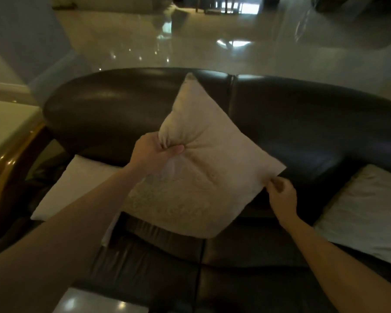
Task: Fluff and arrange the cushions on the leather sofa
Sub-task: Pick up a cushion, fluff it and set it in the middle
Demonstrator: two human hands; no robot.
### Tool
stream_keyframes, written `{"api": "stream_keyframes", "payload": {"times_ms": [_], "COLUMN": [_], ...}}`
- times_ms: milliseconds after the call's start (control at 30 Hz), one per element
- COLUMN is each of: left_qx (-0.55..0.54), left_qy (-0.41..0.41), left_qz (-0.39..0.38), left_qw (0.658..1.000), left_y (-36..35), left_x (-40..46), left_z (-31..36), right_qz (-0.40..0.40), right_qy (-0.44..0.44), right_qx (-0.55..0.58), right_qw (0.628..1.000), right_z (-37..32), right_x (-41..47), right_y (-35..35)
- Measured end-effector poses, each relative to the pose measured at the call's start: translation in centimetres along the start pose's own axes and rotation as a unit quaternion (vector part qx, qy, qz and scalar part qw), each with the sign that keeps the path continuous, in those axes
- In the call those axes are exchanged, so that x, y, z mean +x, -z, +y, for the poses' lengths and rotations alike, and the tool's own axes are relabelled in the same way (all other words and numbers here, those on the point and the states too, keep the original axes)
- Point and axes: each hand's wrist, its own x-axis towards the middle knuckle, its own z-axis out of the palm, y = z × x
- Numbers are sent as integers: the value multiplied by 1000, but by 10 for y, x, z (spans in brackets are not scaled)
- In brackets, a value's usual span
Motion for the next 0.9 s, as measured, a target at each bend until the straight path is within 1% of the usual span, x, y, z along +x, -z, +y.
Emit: {"api": "stream_keyframes", "payload": {"times_ms": [67,167,200,267,300,333,400,433,500,600,633,667,733,800,900], "left_qx": [94,213,247,292,309,325,347,355,368,388,387,381,361,317,202], "left_qy": [-73,-144,-160,-187,-201,-213,-243,-256,-270,-274,-281,-289,-311,-334,-327], "left_qz": [-26,-85,-107,-154,-172,-187,-203,-207,-212,-220,-219,-214,-179,-139,-71], "left_qw": [993,963,950,925,914,902,883,875,864,852,851,852,861,877,920], "left_y": [-5,-14,-16,-20,-22,-24,-26,-26,-26,-31,-32,-34,-30,-27,-26], "left_x": [3,6,6,6,6,6,6,6,6,6,7,8,12,17,24], "left_z": [31,62,69,81,87,92,100,102,106,111,114,117,115,108,85], "right_qz": [50,83,86,78,63,36,-31,-62,-123,-210,-234,-248,-251,-241,-213], "right_qy": [56,194,253,383,429,451,462,461,439,399,388,382,391,392,380], "right_qx": [24,56,61,53,36,-1,-147,-235,-357,-467,-487,-491,-465,-416,-359], "right_qw": [997,976,962,919,900,892,874,854,815,761,747,742,754,784,826], "right_z": [-27,-73,-88,-111,-121,-130,-144,-147,-151,-160,-163,-164,-173,-179,-178], "right_x": [7,12,11,8,6,4,5,6,11,14,13,12,13,14,15], "right_y": [10,19,21,21,20,19,18,19,25,19,14,11,4,4,11]}}
